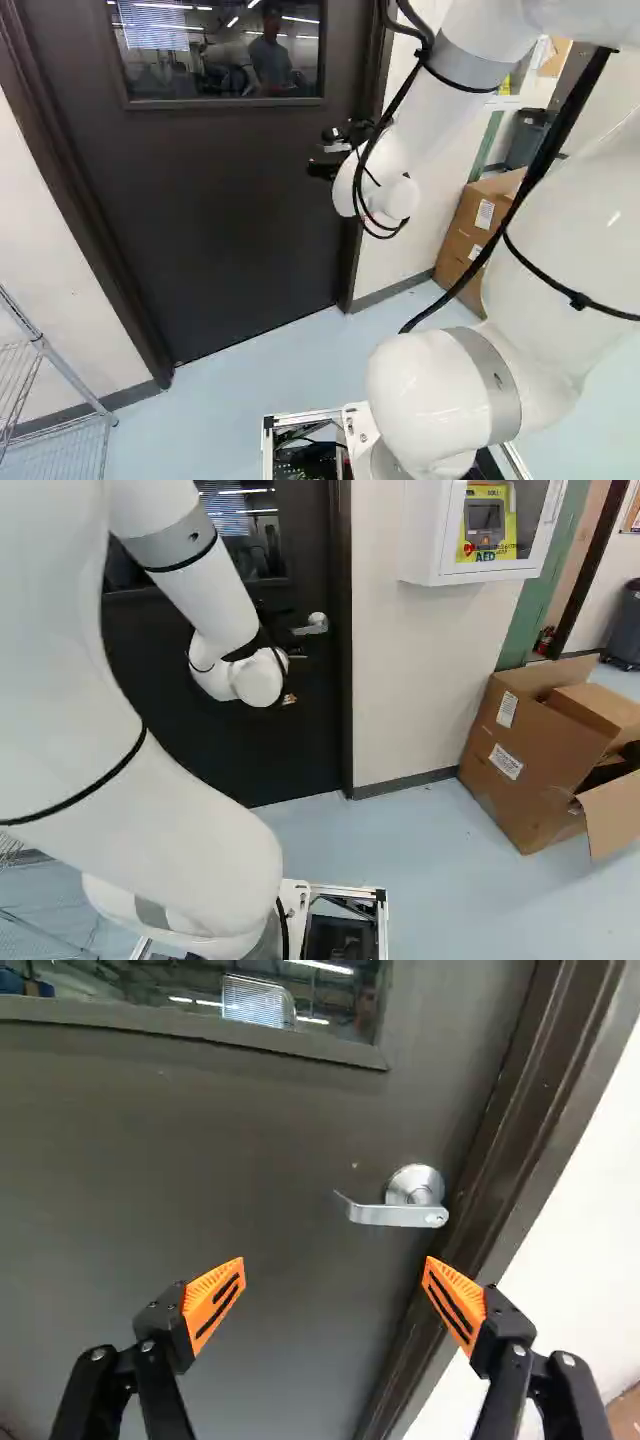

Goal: Open the door and move inside

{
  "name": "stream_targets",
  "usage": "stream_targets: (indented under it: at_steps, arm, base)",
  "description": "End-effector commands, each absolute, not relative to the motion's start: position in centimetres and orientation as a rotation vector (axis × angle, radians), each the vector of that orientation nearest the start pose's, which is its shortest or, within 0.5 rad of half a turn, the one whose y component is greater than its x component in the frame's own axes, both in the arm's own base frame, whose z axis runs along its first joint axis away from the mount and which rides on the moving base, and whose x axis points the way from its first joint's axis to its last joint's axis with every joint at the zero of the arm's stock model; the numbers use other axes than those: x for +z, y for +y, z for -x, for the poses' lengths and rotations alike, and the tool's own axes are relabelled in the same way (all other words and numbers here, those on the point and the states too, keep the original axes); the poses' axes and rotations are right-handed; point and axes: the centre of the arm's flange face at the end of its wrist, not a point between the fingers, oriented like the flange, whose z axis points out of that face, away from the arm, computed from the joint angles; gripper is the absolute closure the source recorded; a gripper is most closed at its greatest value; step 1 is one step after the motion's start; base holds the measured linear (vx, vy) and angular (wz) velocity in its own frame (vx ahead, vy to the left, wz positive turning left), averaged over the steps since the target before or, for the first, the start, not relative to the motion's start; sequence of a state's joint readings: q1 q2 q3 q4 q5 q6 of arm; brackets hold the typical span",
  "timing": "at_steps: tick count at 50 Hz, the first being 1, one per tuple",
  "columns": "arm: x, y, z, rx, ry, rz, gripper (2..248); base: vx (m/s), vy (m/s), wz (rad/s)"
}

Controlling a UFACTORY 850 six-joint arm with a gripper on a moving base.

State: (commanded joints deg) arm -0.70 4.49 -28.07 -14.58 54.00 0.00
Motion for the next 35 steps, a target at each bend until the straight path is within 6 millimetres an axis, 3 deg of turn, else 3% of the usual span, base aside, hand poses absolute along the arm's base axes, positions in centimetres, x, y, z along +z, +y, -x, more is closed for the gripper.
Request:
stream_targets:
  at_steps: [35]
  arm:
    - [50.7,1.3,-47.3,-2.237,-0.501,2.087,3]
  base:
    - [0.0,0.0,0.0]
